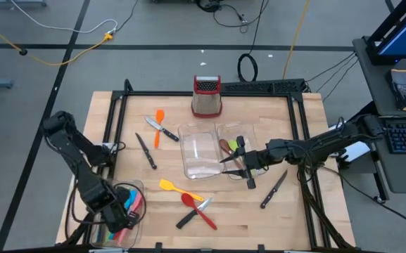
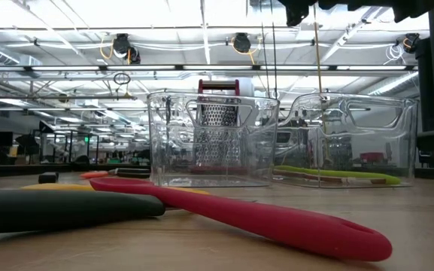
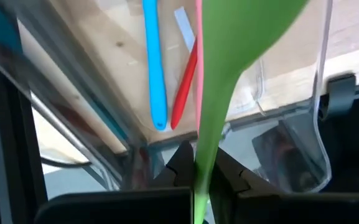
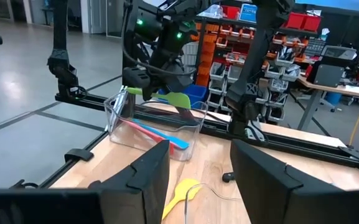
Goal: Pick & Place Kitchen Items
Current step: Put the green spatula into the left transparent bin
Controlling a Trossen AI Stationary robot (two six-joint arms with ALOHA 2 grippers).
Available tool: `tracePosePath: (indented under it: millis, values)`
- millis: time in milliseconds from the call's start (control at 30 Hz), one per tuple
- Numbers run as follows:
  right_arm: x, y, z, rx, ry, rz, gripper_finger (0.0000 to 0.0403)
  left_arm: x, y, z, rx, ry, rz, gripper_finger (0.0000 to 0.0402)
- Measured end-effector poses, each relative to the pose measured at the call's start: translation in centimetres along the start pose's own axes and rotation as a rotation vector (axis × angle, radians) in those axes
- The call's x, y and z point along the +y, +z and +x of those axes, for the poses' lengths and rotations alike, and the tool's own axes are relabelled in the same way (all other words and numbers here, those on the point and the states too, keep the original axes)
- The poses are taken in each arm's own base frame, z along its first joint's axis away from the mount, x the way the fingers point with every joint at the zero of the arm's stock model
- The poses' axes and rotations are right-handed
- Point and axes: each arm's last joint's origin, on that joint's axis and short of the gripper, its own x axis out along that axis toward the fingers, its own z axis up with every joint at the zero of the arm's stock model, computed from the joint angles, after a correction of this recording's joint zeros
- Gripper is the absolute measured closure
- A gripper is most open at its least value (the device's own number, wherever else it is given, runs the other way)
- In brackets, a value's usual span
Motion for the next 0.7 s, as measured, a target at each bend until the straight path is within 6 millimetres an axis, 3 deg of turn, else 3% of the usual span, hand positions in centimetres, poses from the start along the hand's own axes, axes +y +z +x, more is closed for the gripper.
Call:
tracePosePath:
  millis: [333,700]
  values:
    - [0.0,0.0,0.0,0.003,0.001,0.021,0.0241,-0.9,1.3,1.4,0.009,0.075,0.082,0.0393]
    - [0.0,-0.1,0.0,0.008,0.002,0.021,0.0242,-0.1,2.8,4.1,0.049,0.111,0.076,0.0393]
